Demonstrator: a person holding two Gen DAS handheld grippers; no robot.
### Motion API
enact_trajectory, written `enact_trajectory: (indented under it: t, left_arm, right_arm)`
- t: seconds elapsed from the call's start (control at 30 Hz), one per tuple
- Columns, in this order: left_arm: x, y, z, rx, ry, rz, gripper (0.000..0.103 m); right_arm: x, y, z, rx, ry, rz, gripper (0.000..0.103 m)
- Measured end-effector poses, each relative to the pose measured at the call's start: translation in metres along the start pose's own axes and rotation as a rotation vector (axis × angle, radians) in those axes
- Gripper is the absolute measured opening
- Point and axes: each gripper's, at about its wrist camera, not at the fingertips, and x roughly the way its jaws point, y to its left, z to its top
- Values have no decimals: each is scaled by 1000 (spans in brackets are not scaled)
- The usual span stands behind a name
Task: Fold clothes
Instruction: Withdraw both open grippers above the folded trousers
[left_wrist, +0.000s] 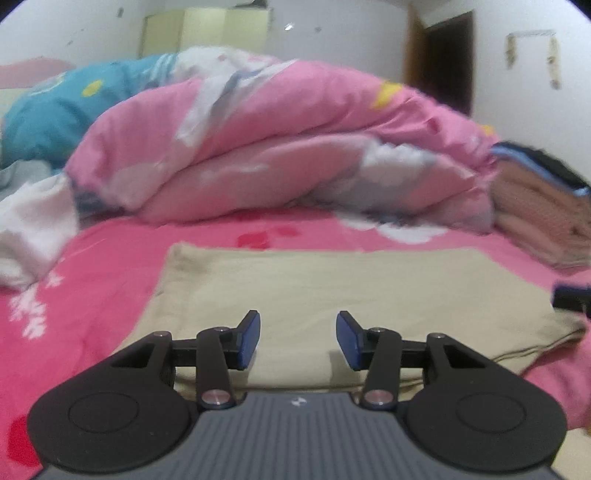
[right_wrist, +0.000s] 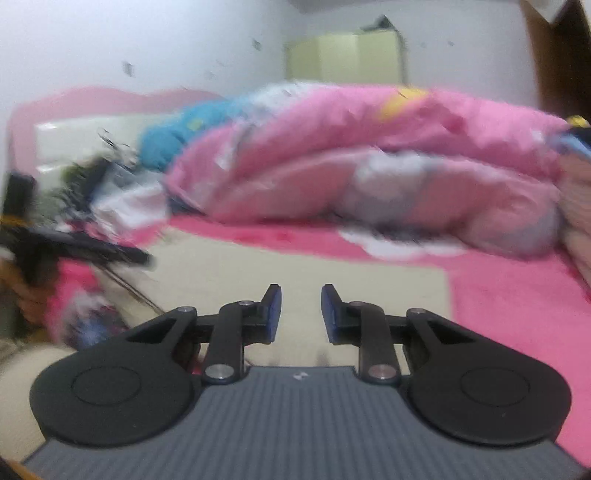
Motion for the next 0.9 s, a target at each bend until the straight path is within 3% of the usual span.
enact_trajectory:
  t: [0.07, 0.2, 0.27, 0.4, 0.5, 0.6, 0.7, 0.77, 0.9]
  left_arm:
    - [4, 8, -6, -31, 28, 13, 46]
    - [4, 13, -8, -48, 25, 8, 46]
    - [4, 12, -7, -42, 28, 13, 46]
    - [3, 13, -7, -51, 24, 20, 46]
    - [-10, 13, -1, -40, 5, 51, 47]
    - [-26, 10, 9, -18, -51, 62, 53]
    - [-29, 1, 19, 3, -70, 33, 58]
    - [-19, -7, 21, 14, -34, 9, 61]
    - [14, -20, 12, 33, 113, 48, 62]
  right_arm:
    - [2, -17, -26, 26, 75, -50, 20]
    - [-33, -39, -28, 217, -12, -26, 18]
    - [-45, -46, -25, 246, -73, -32, 18]
    - [-28, -62, -52, 222, 62, -112, 23]
    - [-30, -62, -32, 277, 55, -138, 23]
    - [-35, -40, 2, 182, -20, -121, 23]
    - [-27, -16, 24, 112, -64, -24, 23]
    - [-6, 1, 31, 61, -55, 54, 23]
    - [40, 32, 4, -111, 79, 84, 22]
